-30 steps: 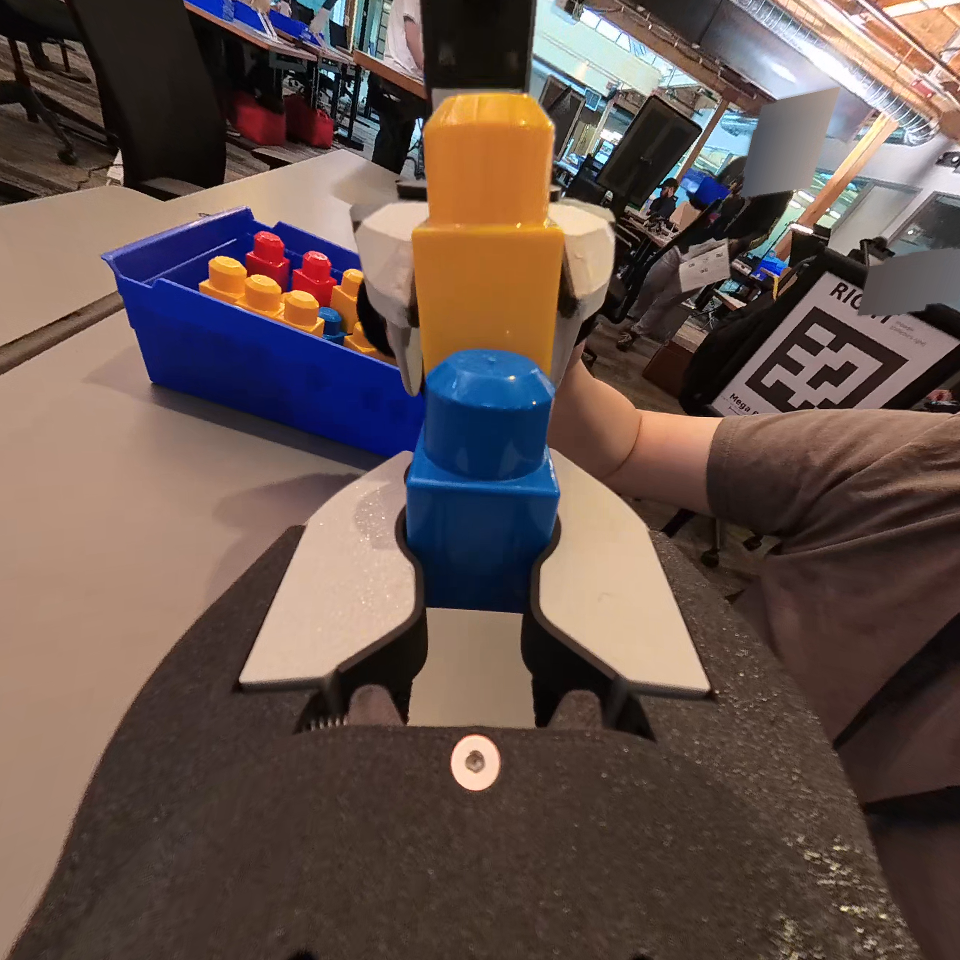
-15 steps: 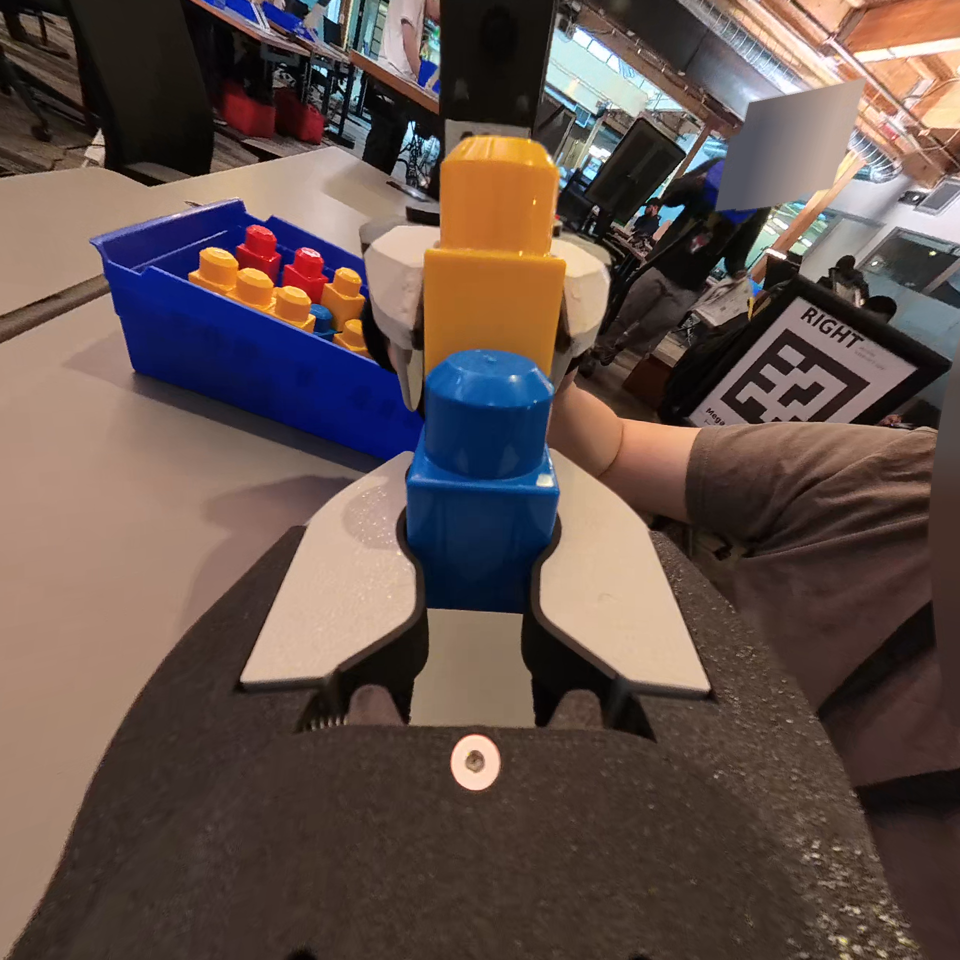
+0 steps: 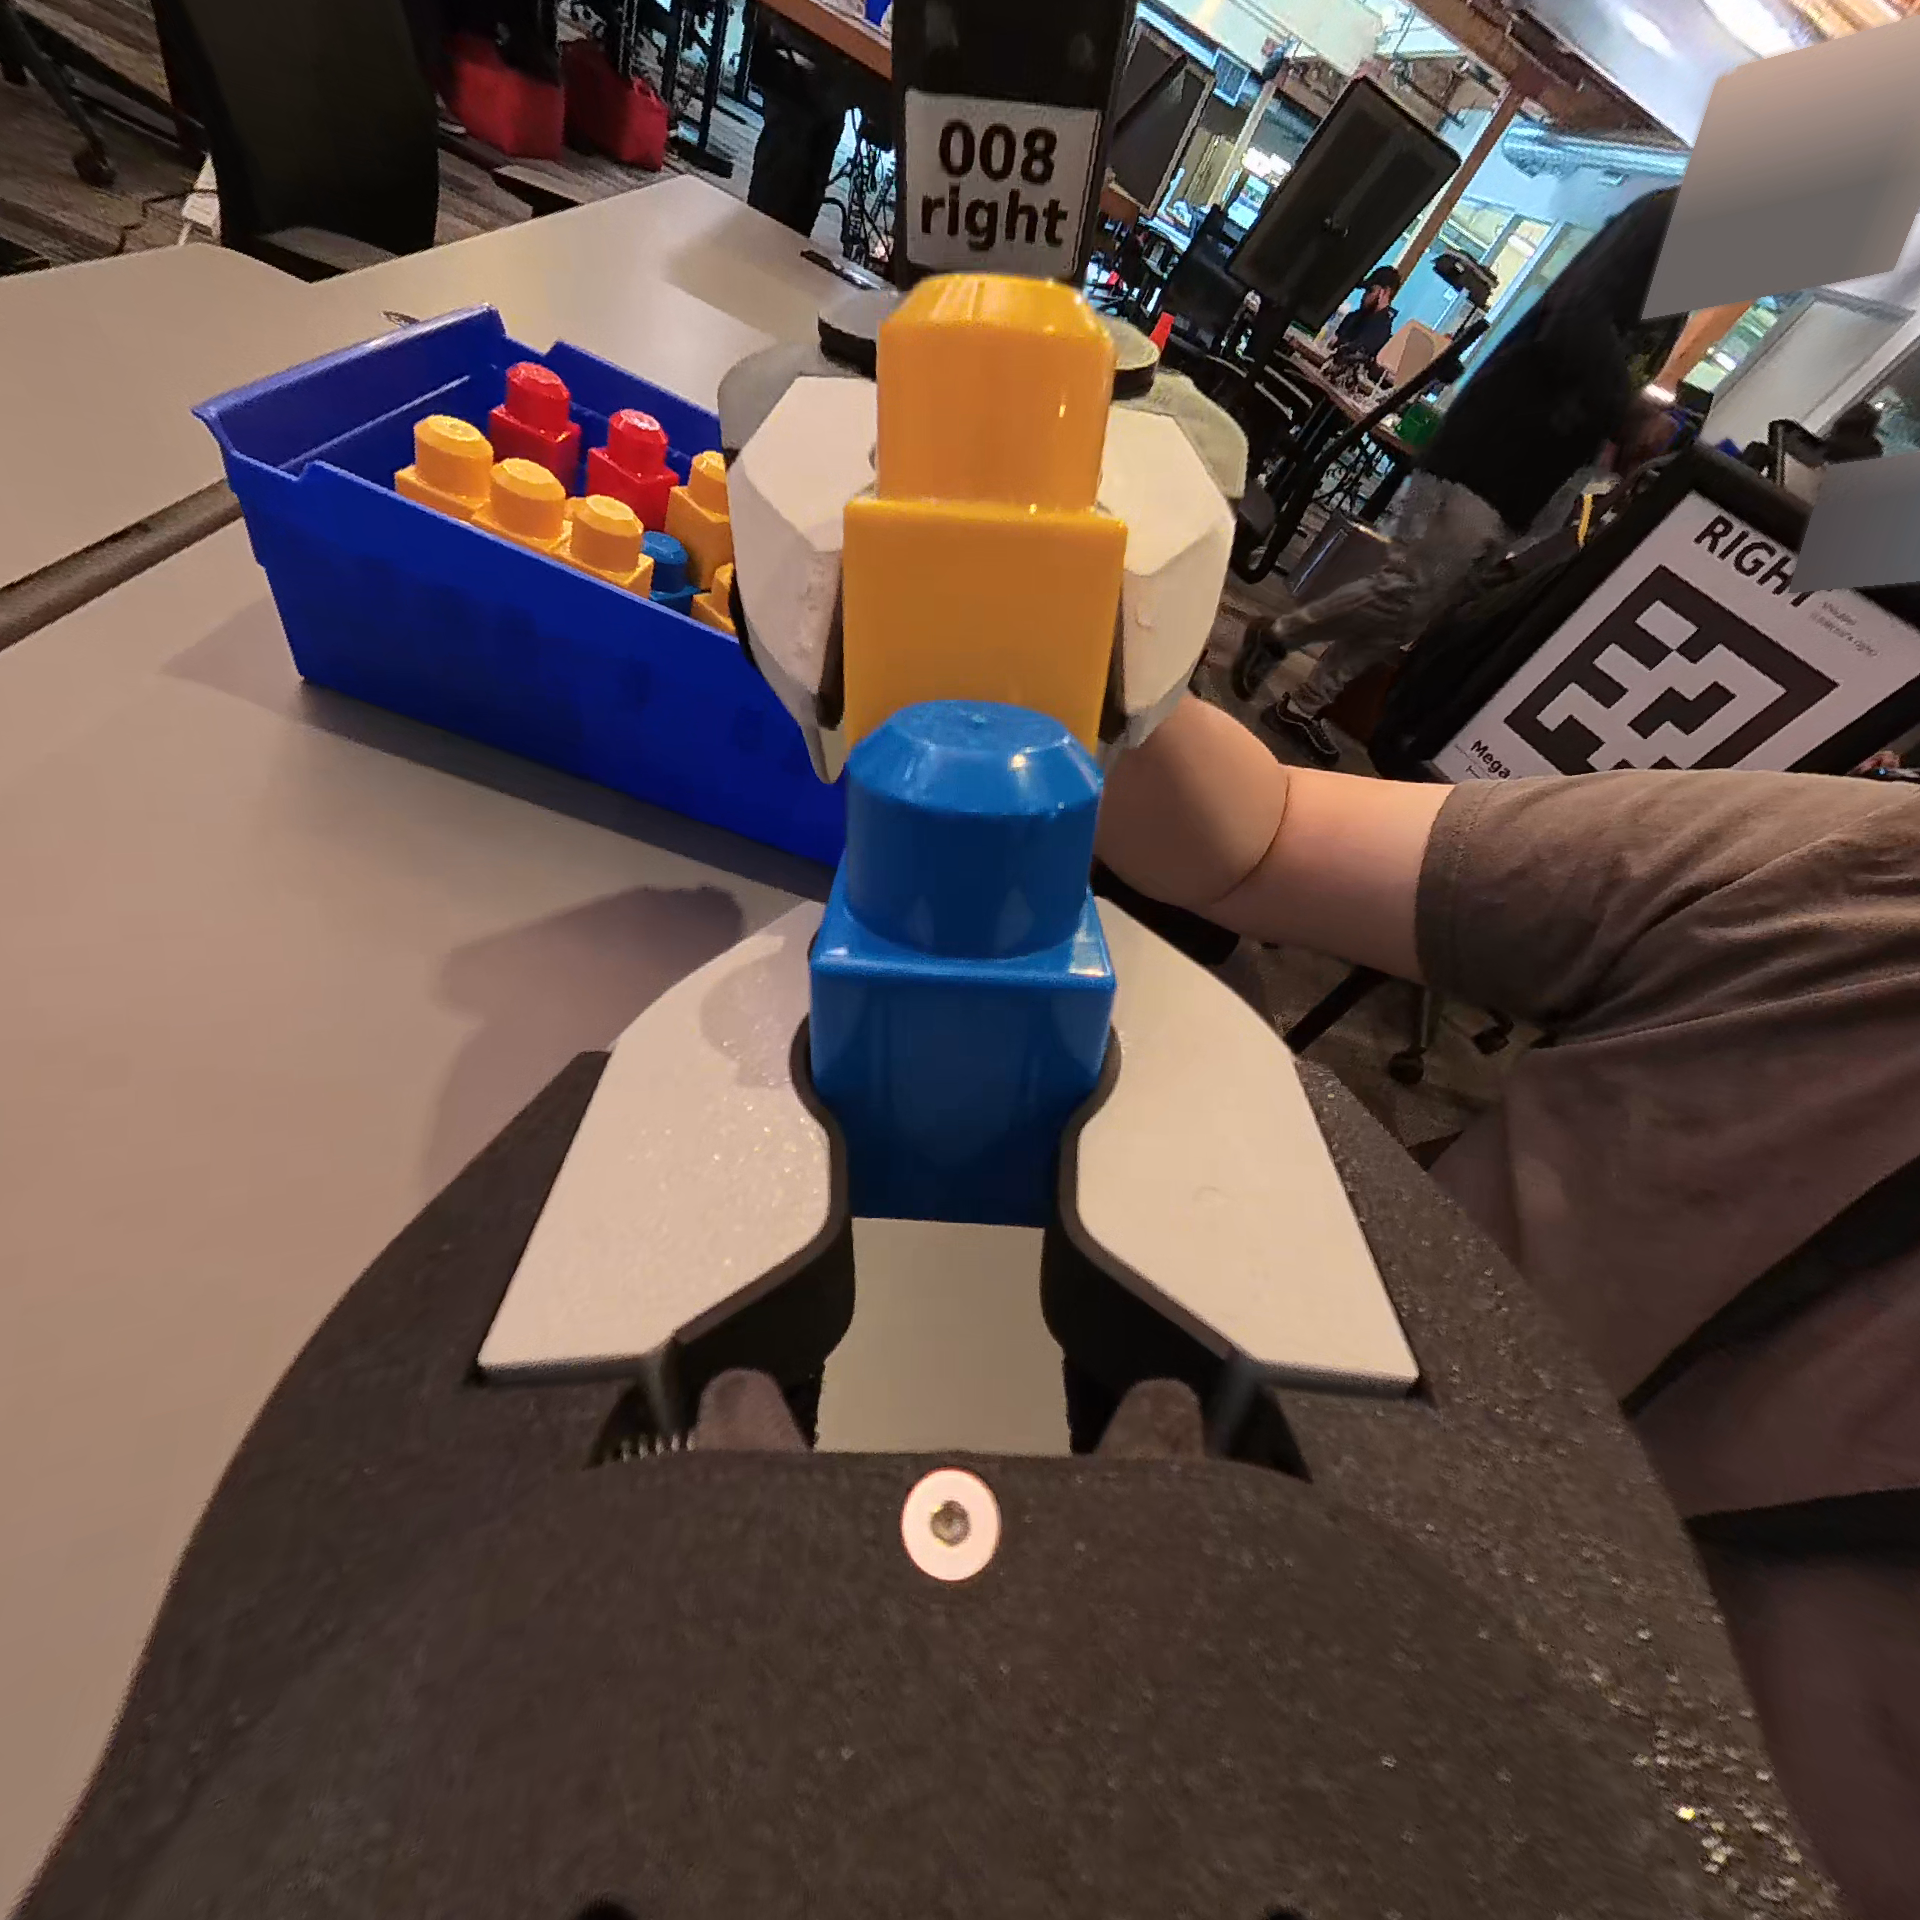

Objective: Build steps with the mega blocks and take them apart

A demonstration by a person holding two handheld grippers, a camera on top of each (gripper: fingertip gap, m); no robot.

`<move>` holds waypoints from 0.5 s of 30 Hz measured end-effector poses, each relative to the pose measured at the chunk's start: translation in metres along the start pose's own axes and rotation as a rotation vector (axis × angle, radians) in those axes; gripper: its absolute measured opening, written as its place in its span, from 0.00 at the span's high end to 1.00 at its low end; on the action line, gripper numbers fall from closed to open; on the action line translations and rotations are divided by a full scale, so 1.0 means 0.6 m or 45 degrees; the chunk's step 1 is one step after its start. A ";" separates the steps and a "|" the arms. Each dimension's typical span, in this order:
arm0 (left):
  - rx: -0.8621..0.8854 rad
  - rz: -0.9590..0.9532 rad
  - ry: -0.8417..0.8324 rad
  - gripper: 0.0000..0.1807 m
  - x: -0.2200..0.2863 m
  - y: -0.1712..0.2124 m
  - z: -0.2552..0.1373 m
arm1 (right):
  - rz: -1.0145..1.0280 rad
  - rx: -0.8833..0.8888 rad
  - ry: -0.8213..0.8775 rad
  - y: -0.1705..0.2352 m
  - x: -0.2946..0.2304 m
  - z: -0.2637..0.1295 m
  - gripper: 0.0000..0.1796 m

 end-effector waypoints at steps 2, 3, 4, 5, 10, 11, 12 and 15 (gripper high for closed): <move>0.002 -0.001 -0.002 0.78 -0.001 0.000 0.001 | -0.001 -0.006 0.002 0.000 0.001 0.000 0.79; -0.001 -0.010 0.003 0.77 -0.002 0.000 0.001 | 0.000 -0.001 0.005 0.001 0.002 0.000 0.79; -0.006 -0.013 0.005 0.77 -0.004 0.000 0.000 | -0.001 -0.001 0.015 0.000 0.003 0.000 0.79; -0.014 -0.001 0.002 0.77 -0.005 0.000 0.000 | -0.008 -0.016 0.025 -0.001 0.003 0.000 0.79; -0.096 0.017 0.012 0.77 -0.005 0.007 0.005 | -0.100 -0.157 0.095 -0.021 -0.007 -0.022 0.65; -0.112 0.018 0.013 0.77 -0.006 0.010 0.008 | -0.112 -0.175 0.106 -0.024 -0.010 -0.029 0.65; -0.143 0.019 0.015 0.77 -0.007 0.014 0.011 | -0.108 -0.204 0.115 -0.026 -0.011 -0.034 0.65; -0.226 0.075 -0.033 0.77 -0.009 0.024 0.021 | -0.101 -0.302 0.122 -0.026 -0.016 -0.040 0.66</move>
Point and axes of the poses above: each gripper's, where its closed fingertips meet, z out along the fingers, y out of its underside, x = y × z across the jaws, the point moved 9 cm from there along -z, back along the fingers, and after that the axes turned 8 degrees about -y, right-handed, at the moved point
